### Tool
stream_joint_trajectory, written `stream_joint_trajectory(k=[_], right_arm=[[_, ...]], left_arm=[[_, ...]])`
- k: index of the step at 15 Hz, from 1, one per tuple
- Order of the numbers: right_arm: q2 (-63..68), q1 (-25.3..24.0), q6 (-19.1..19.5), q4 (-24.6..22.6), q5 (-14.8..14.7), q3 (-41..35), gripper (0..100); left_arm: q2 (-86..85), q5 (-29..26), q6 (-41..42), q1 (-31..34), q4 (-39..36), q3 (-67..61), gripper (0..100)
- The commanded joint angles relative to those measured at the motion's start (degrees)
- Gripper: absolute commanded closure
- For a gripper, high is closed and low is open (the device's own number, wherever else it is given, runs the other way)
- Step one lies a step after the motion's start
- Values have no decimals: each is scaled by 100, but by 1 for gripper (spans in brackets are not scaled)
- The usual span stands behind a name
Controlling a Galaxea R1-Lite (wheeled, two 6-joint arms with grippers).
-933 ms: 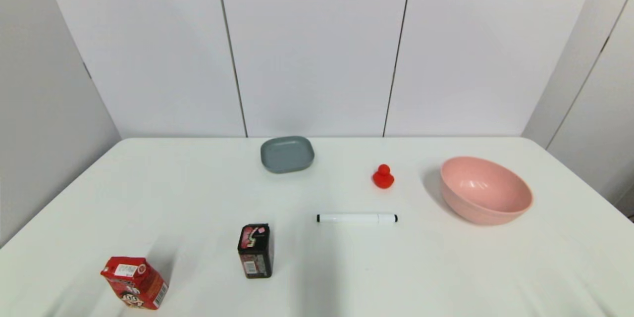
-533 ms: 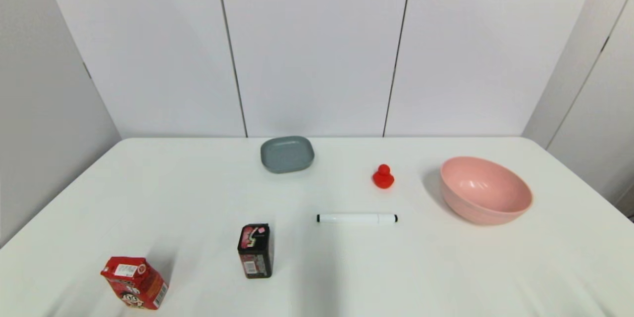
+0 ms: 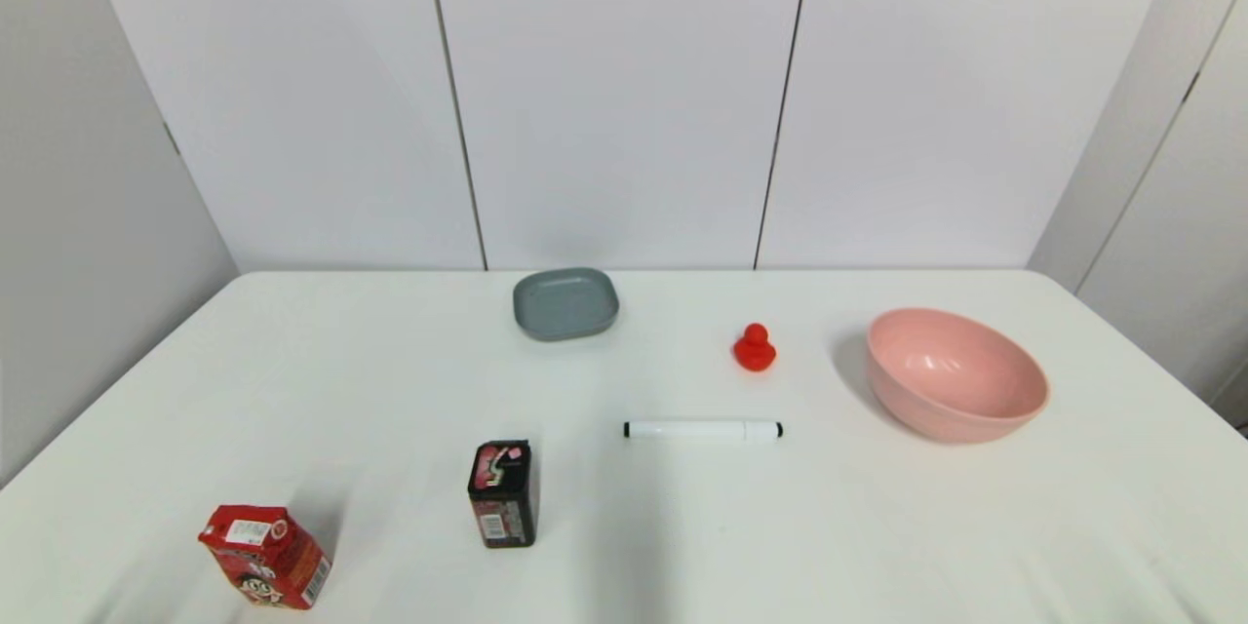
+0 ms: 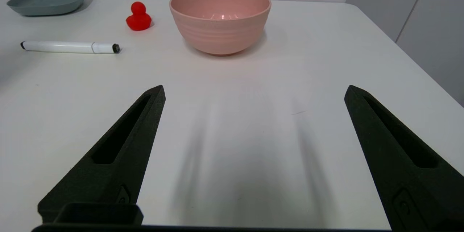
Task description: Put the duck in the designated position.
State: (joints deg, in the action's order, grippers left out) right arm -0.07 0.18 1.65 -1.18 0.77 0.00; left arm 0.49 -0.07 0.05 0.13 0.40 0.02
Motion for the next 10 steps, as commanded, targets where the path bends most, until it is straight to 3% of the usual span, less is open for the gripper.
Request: stream_joint_trajectory(k=[1,7,10], right_arm=[[7,-1,2,-5,2,-53,0],[7,-1,2,-5,2,-53,0],[7,-1,2,-5,2,-53,0]], left_arm=[[795,-1,-22,-5,-5,244,0],[3045,-28,-58,-40,355,3047,0],[4486,-81,-31,-40,1876,5833,0]])
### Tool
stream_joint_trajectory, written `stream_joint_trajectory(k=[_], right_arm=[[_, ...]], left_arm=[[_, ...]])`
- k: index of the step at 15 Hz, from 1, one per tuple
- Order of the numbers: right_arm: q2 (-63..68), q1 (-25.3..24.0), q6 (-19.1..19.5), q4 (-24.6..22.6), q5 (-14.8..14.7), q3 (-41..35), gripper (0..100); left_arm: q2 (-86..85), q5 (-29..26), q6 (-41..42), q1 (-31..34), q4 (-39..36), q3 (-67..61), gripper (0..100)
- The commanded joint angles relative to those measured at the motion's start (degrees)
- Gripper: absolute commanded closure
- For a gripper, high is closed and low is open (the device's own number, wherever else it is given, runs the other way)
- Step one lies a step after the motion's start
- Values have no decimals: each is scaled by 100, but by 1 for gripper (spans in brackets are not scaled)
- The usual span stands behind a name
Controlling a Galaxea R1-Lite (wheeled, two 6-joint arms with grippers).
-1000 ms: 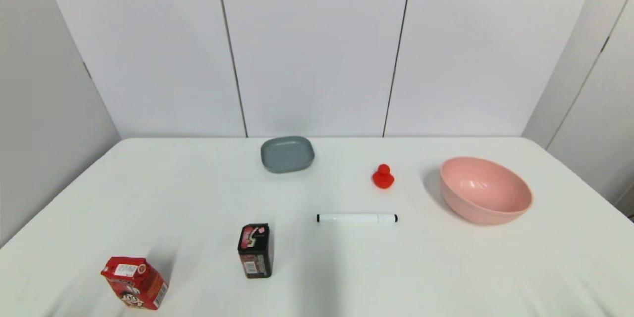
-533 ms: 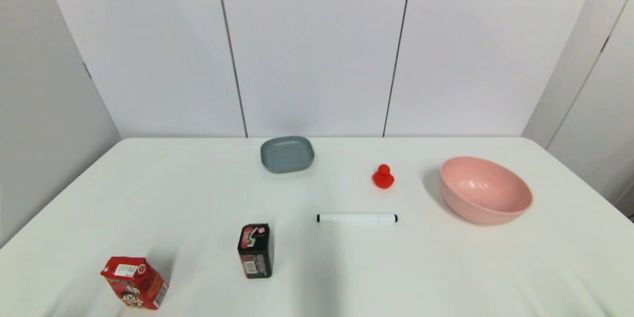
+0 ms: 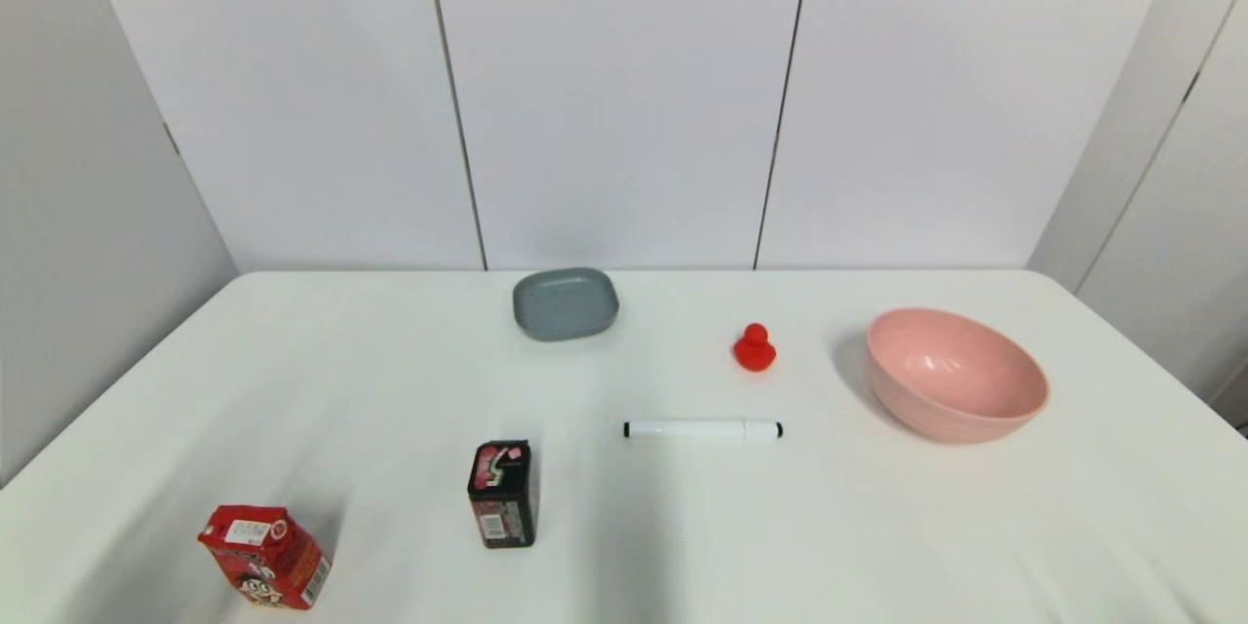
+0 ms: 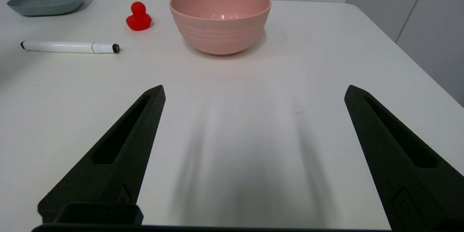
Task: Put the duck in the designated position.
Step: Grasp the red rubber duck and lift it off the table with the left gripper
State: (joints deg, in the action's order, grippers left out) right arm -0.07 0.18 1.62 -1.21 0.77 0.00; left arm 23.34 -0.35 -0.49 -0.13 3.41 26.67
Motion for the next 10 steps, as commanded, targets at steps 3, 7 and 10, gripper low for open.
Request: stream_joint_trajectory(k=[3,7,10], right_arm=[[7,-1,5,-2,2,-53,0],[7,-1,5,-2,2,-53,0],[7,-1,5,-2,2,-53,0]], left_arm=[[3229,-817,14,-57,2568,5234,0],[4240,-1538,225,-452,3719,7176,0],[5004,-1582,629,-1419,4519,8301,0]])
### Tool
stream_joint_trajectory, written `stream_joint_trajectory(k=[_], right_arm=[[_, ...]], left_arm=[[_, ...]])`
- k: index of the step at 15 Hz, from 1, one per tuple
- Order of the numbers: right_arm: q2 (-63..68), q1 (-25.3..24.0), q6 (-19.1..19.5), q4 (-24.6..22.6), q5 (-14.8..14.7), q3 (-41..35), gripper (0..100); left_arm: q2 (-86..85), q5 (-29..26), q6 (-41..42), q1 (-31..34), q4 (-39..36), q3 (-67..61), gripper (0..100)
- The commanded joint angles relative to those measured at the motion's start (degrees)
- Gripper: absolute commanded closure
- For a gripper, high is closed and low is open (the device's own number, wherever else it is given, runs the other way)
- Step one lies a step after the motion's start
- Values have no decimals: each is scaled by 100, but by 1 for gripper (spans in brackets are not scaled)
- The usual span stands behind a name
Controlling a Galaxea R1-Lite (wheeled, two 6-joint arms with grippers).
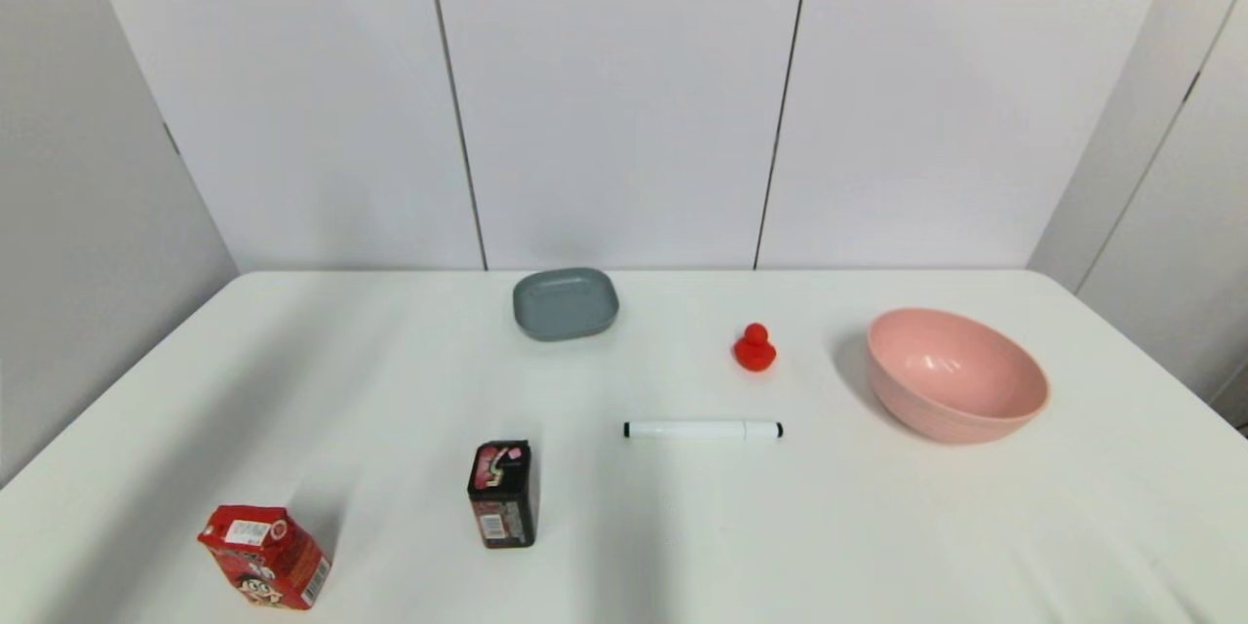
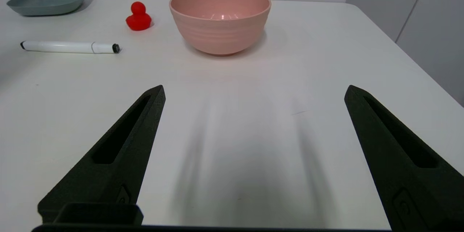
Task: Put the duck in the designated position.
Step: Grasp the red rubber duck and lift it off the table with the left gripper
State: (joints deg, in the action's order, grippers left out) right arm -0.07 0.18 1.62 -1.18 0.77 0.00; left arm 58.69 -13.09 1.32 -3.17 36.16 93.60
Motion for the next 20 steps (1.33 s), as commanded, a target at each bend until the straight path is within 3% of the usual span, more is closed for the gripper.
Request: stream_joint_trajectory(k=[1,6,10,12,17,20], right_arm=[[7,-1,5,-5,2,-53,0],[7,-1,5,-5,2,-53,0],[7,-1,5,-5,2,-53,0],[7,-1,5,-5,2,-53,0],[7,-1,5,-5,2,-53,0],[7,-1,5,-5,2,-53,0]], left_arm=[[1725,-308,651,-1599,1385,1811,0],[3044,-194,1283,-3568,1122,1855,0],[4555,334,1661,-4385,-584,1864,0],[5241,615,1644,-4552,-1594,1881,0],[7016,668,1609,-4464,-4345,1916,0],[7904,668,1442,-4350,-5409,1925,0]])
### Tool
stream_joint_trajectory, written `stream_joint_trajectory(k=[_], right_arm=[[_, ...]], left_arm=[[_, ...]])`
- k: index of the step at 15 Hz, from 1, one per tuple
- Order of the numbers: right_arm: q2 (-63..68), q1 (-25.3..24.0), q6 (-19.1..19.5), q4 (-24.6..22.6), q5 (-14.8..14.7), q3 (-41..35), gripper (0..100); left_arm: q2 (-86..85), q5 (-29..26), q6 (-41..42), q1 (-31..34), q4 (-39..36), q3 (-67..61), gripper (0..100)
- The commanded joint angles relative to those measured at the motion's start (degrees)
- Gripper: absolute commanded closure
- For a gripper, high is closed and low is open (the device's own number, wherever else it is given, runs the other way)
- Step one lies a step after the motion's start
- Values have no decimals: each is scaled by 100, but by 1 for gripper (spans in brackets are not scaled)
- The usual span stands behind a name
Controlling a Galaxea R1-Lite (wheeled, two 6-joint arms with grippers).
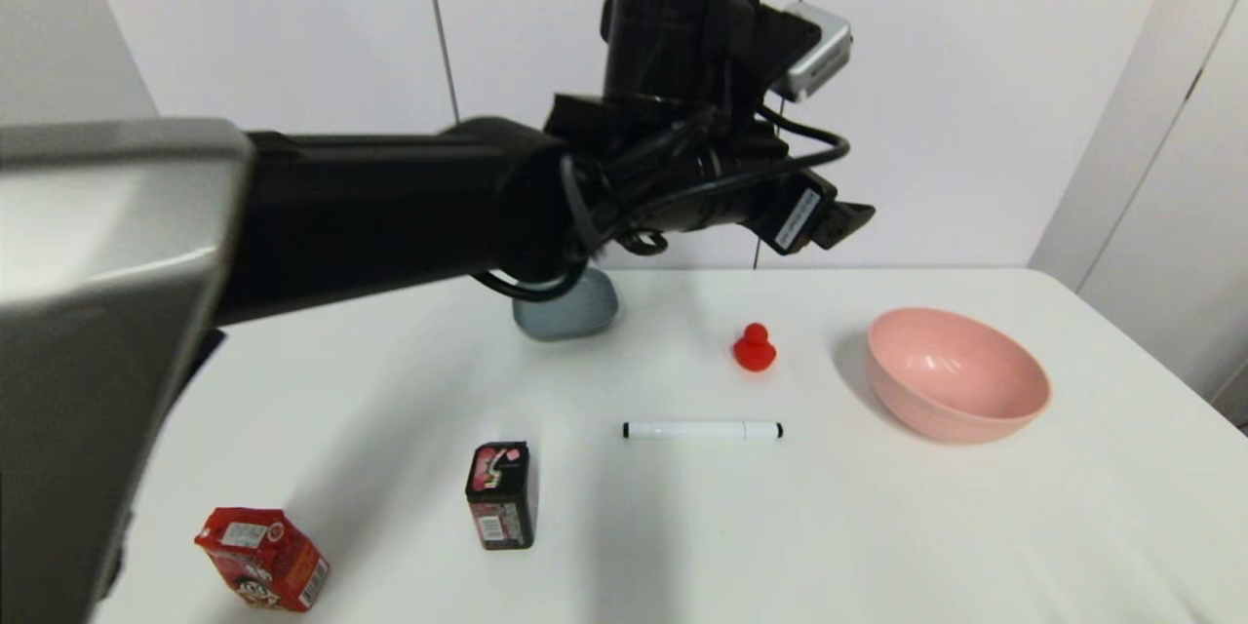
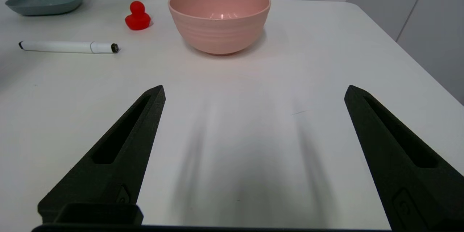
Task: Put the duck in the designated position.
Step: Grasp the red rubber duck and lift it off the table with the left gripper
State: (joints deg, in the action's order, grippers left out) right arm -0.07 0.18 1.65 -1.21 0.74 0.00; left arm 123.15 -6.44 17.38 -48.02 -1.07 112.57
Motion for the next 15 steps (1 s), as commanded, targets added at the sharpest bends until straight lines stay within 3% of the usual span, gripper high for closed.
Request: stream_joint_trajectory(k=[1,7,15], right_arm=[[7,-1,2,-2,5,-53,0],[7,-1,2,-2,5,-53,0],[7,-1,2,-2,5,-53,0]], left_arm=[[1774,-7,-350,135,-1967,37,0],[2433,-42,-499,284,-2064,28,0],[1879,-341,-605,442,-244,2,0]])
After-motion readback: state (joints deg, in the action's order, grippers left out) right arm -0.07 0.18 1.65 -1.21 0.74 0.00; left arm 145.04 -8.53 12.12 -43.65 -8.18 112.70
